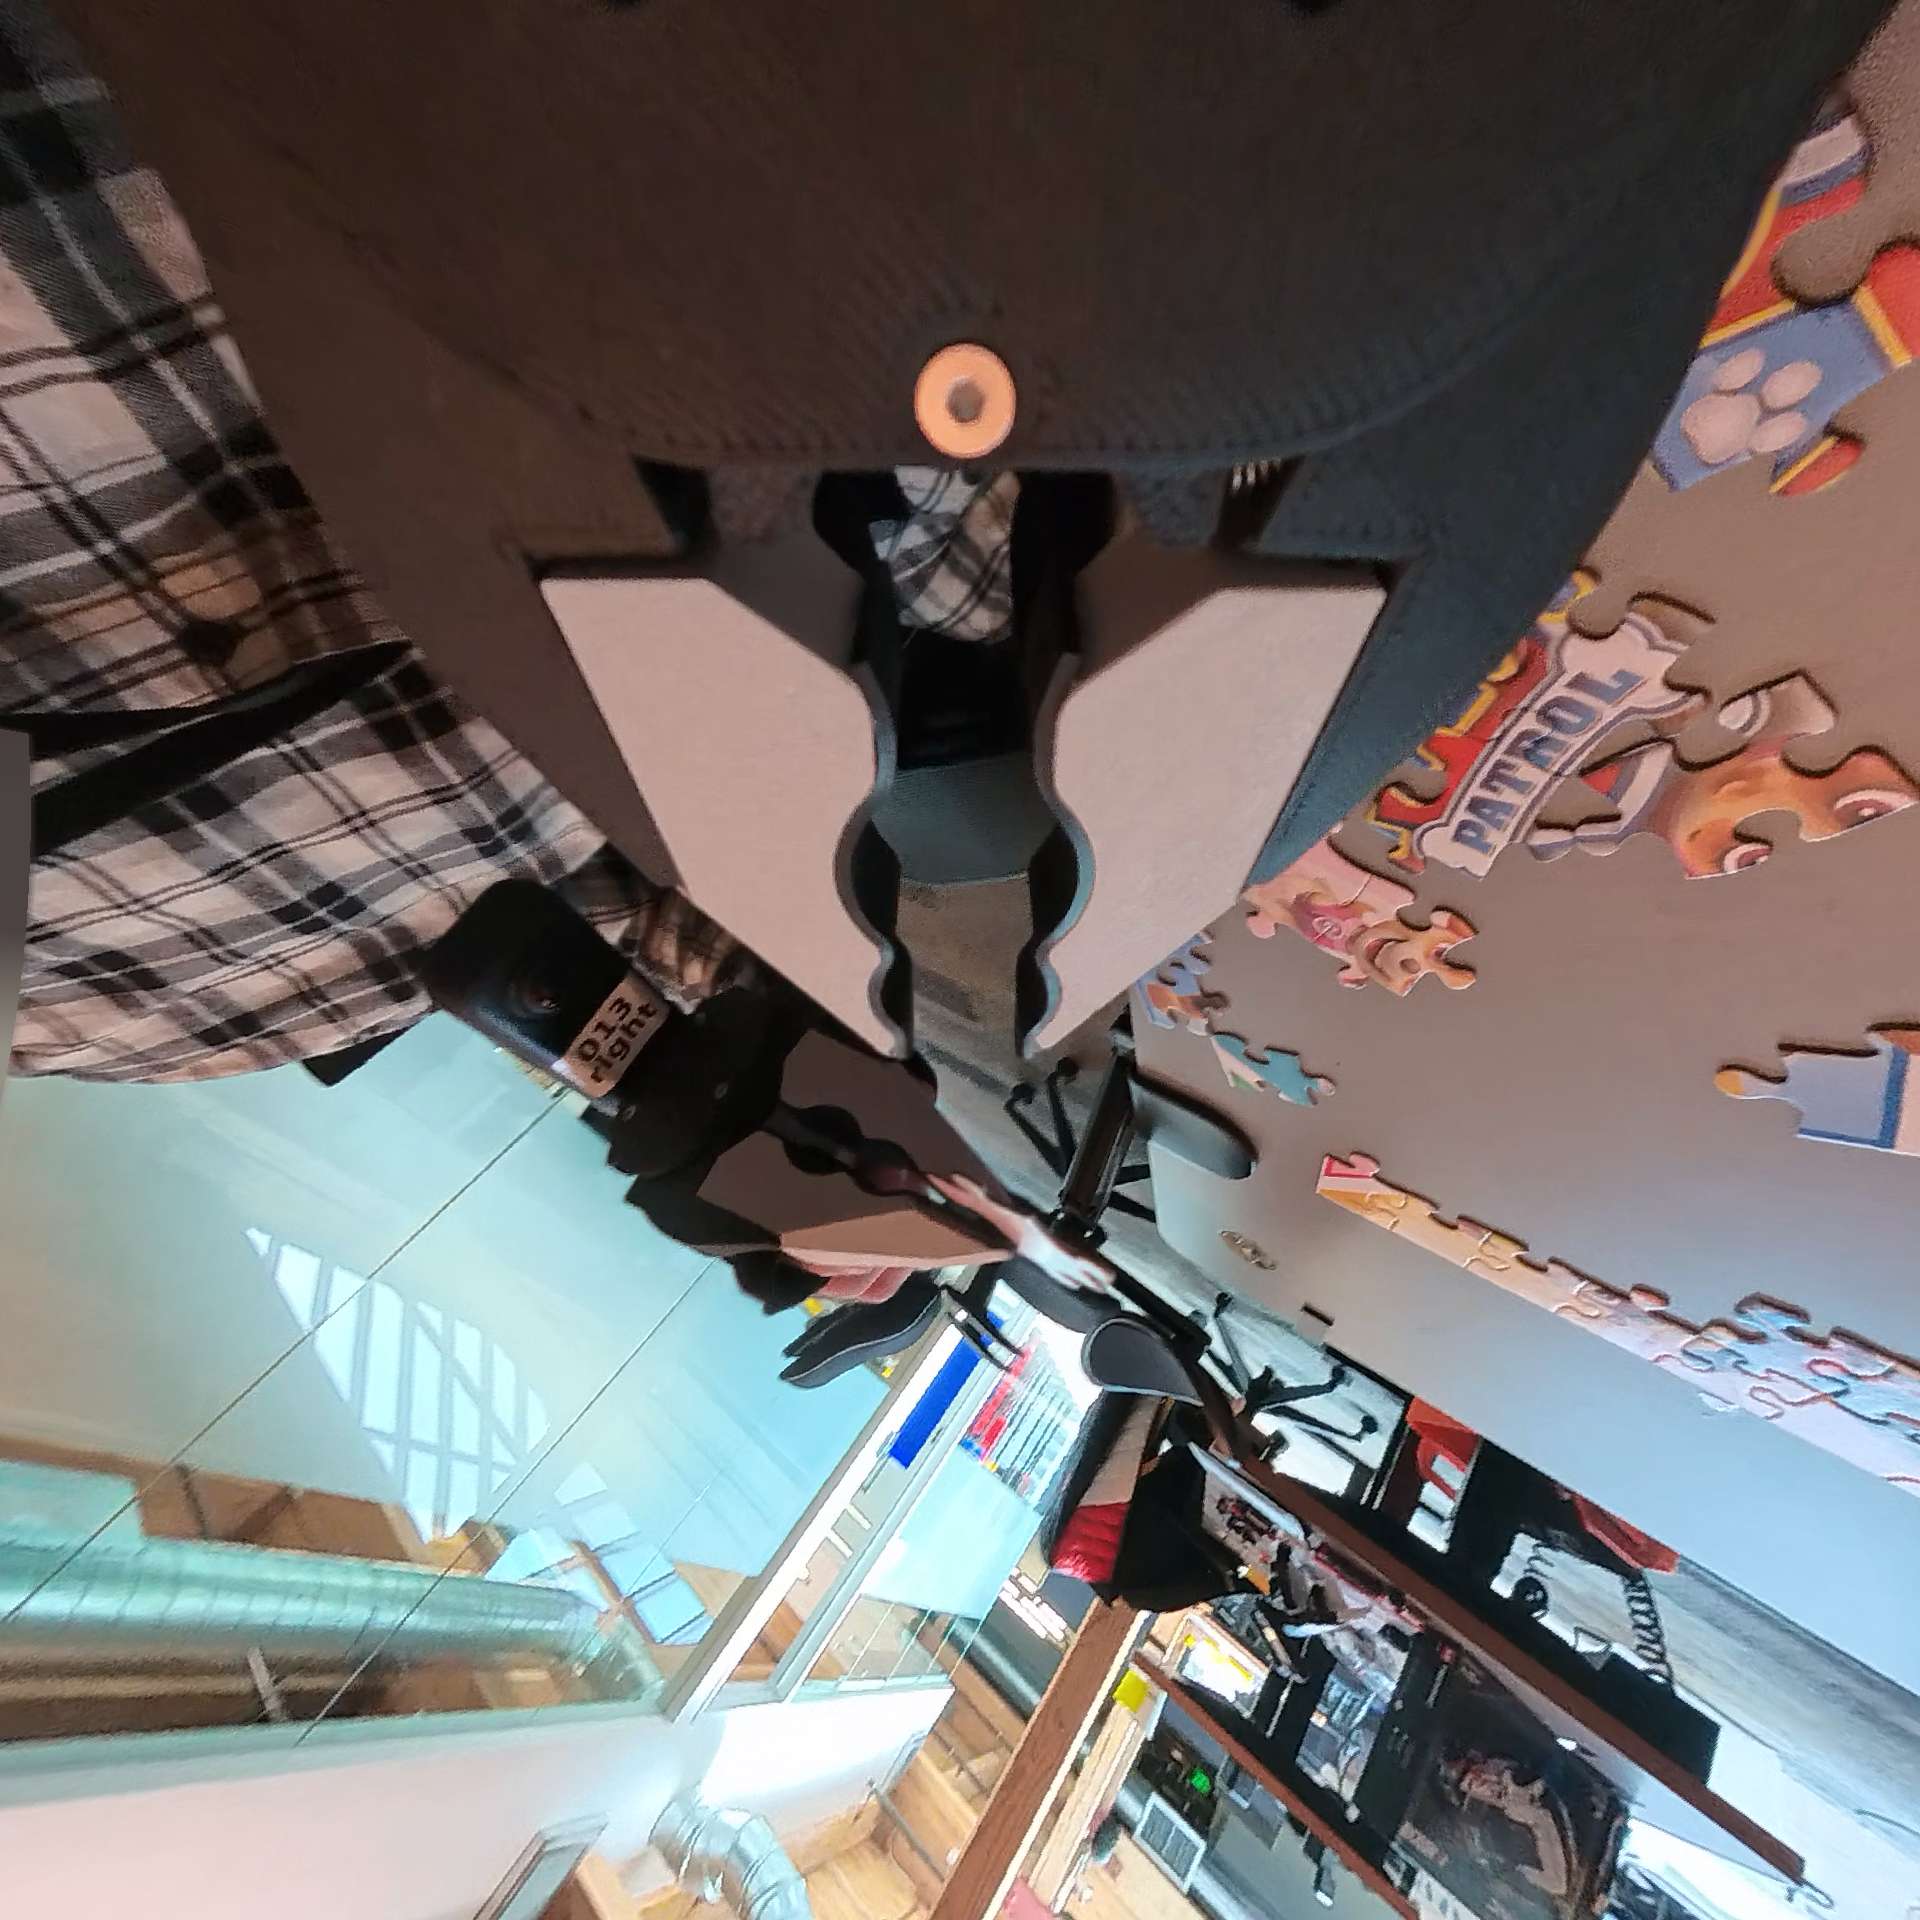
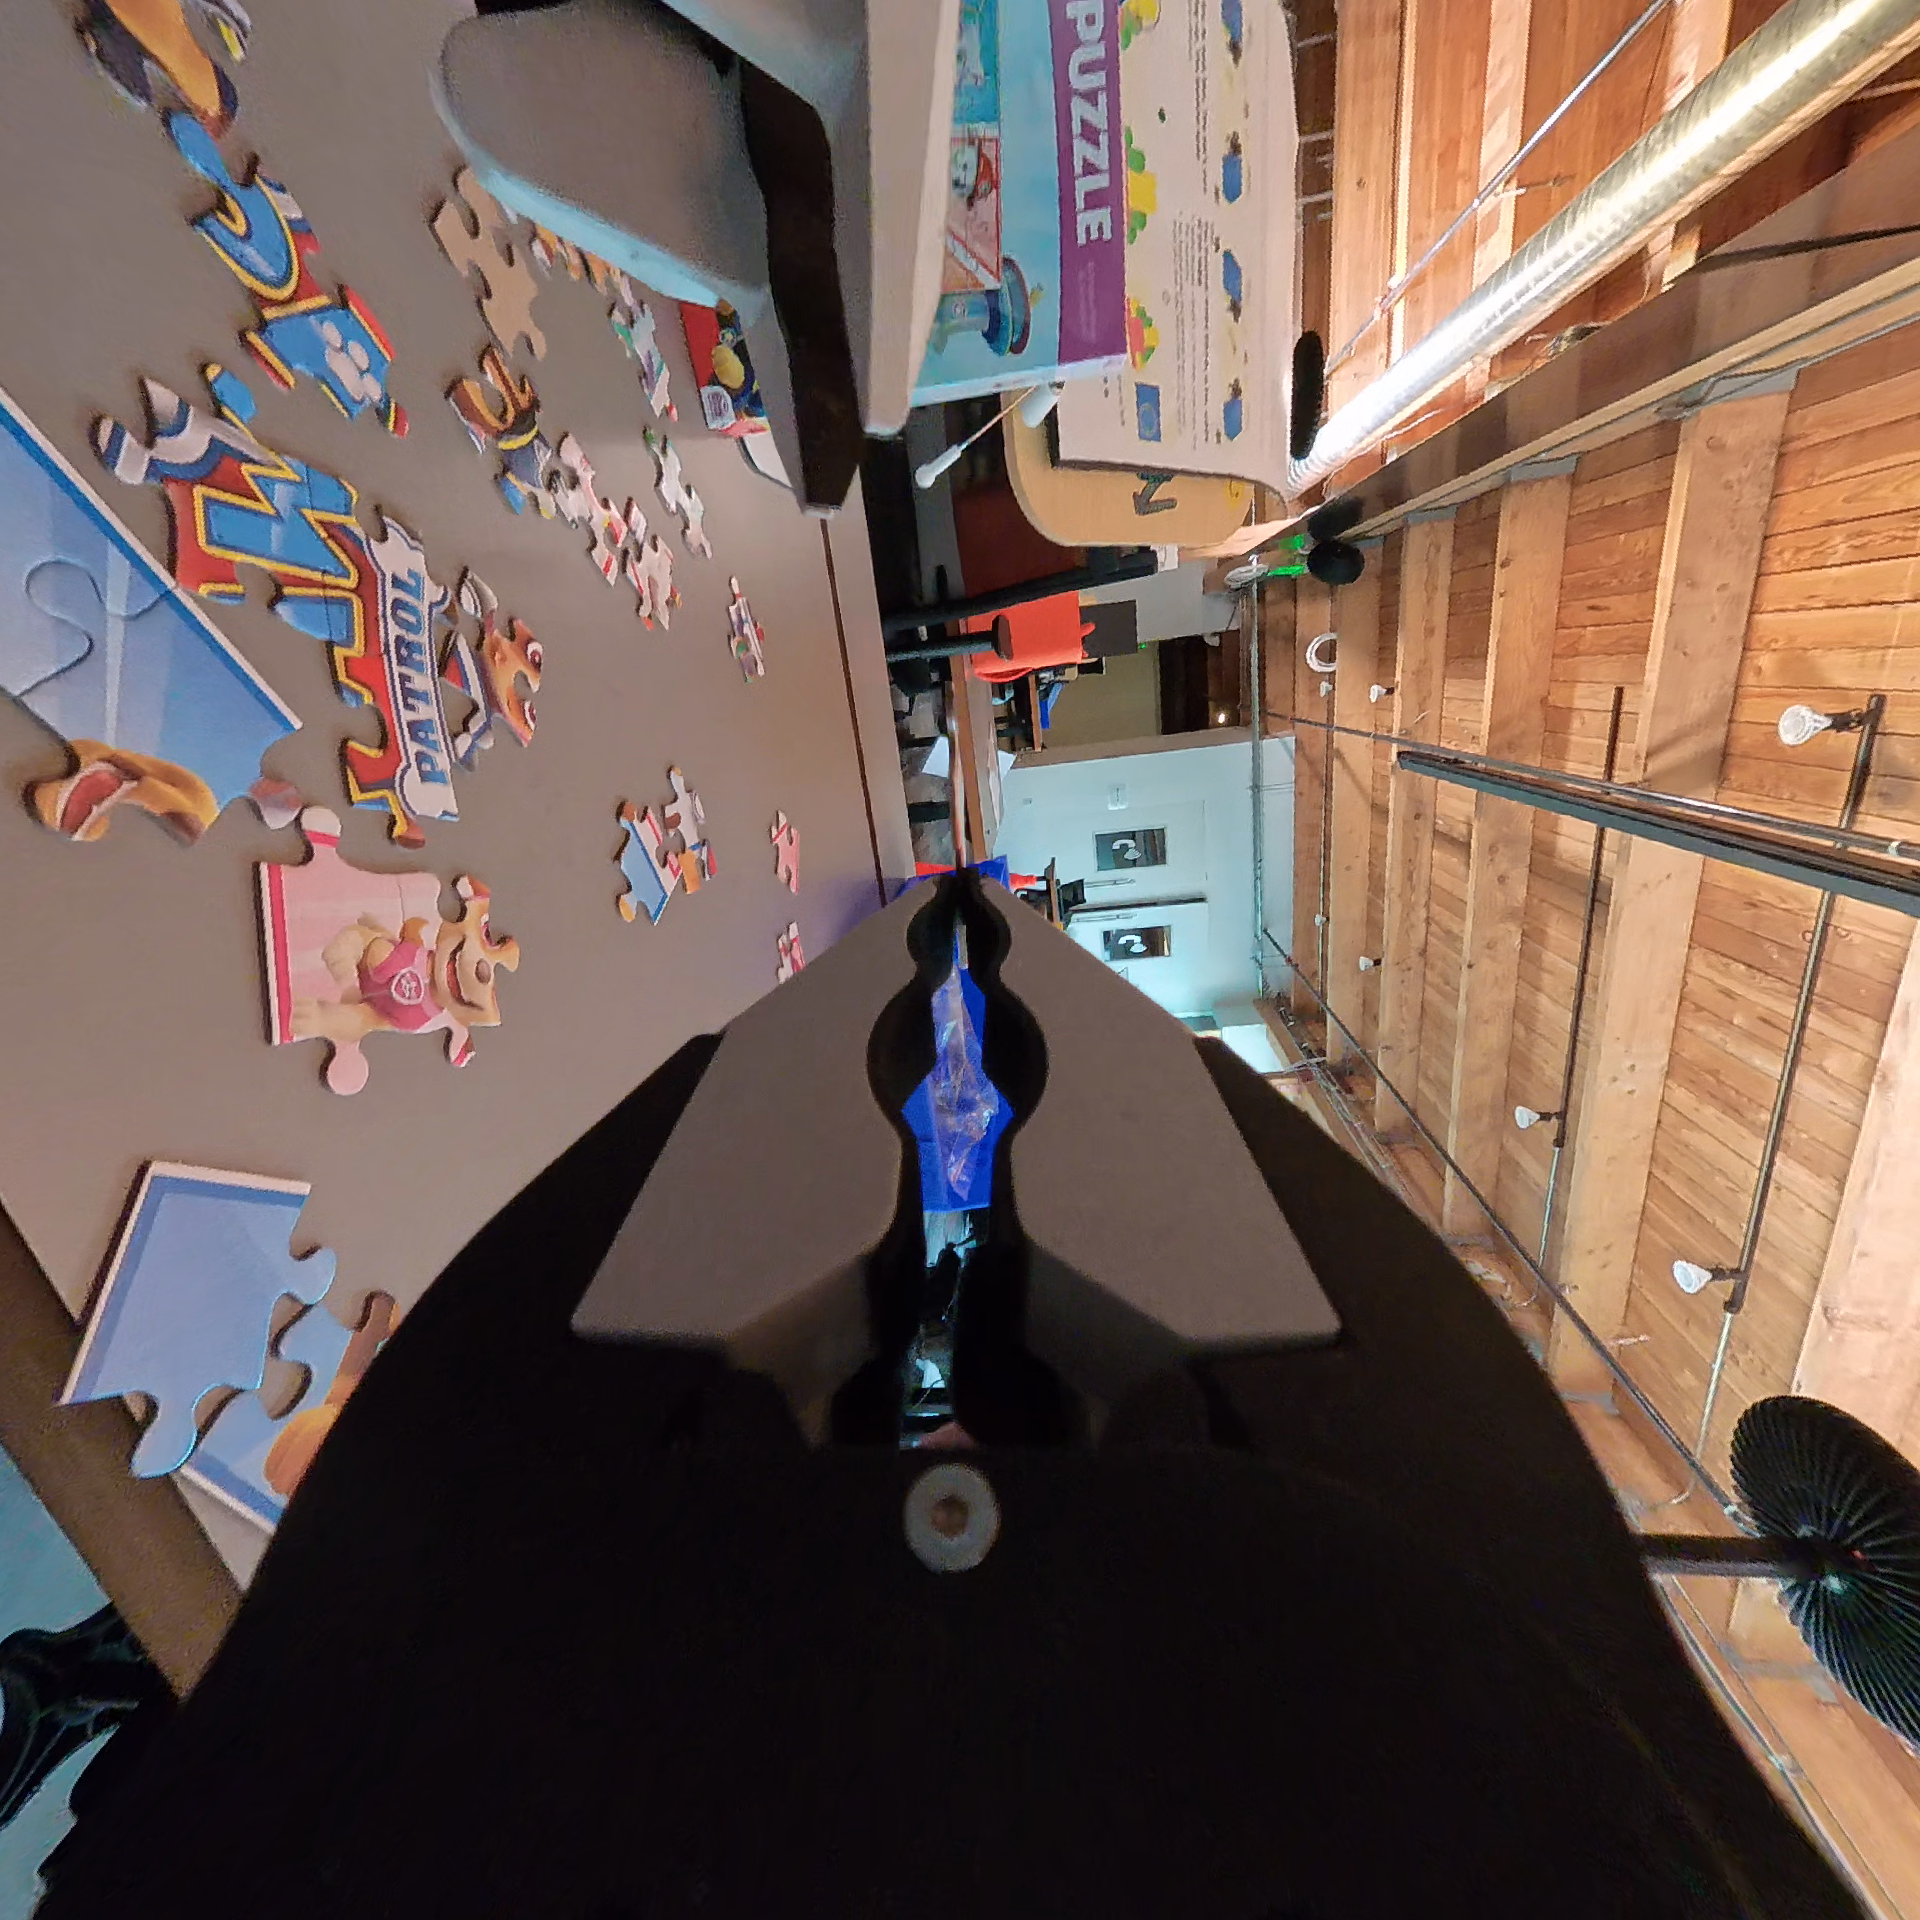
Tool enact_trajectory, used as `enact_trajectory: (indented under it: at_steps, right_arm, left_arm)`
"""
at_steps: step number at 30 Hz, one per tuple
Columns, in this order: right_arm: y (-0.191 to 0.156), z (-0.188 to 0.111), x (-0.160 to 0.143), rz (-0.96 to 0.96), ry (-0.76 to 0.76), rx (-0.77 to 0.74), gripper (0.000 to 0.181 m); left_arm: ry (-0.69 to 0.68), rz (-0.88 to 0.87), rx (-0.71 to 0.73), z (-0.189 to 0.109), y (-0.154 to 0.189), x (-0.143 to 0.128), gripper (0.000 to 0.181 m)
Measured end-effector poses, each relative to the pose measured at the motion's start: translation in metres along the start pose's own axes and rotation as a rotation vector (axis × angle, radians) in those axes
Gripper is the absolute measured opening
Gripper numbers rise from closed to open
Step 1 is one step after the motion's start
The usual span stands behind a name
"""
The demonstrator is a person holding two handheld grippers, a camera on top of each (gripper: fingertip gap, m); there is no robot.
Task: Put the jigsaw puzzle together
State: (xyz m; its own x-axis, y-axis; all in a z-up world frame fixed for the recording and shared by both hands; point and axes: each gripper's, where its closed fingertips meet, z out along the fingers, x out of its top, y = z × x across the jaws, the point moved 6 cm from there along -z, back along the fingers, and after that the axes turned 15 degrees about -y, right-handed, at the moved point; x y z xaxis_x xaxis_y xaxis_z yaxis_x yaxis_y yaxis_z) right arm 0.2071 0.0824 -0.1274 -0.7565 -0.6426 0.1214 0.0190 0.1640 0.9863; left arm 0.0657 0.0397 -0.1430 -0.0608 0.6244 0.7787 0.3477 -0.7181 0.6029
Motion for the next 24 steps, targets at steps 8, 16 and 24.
enact_trajectory:
  at_steps: [8,16,24]
  right_arm:
    - [-0.002,0.004,-0.017,0.0,-0.046,-0.022,0.0]
    - [-0.005,0.014,-0.023,-0.031,-0.062,-0.059,0.0]
    - [-0.008,0.031,-0.036,-0.039,-0.081,-0.024,0.0]
  left_arm:
    - [-0.102,0.083,0.193,0.007,-0.02,-0.003,0.019]
    - [-0.062,0.131,0.24,0.0,-0.029,0.005,0.017]
    - [-0.059,0.169,0.293,0.004,-0.039,0.006,0.017]
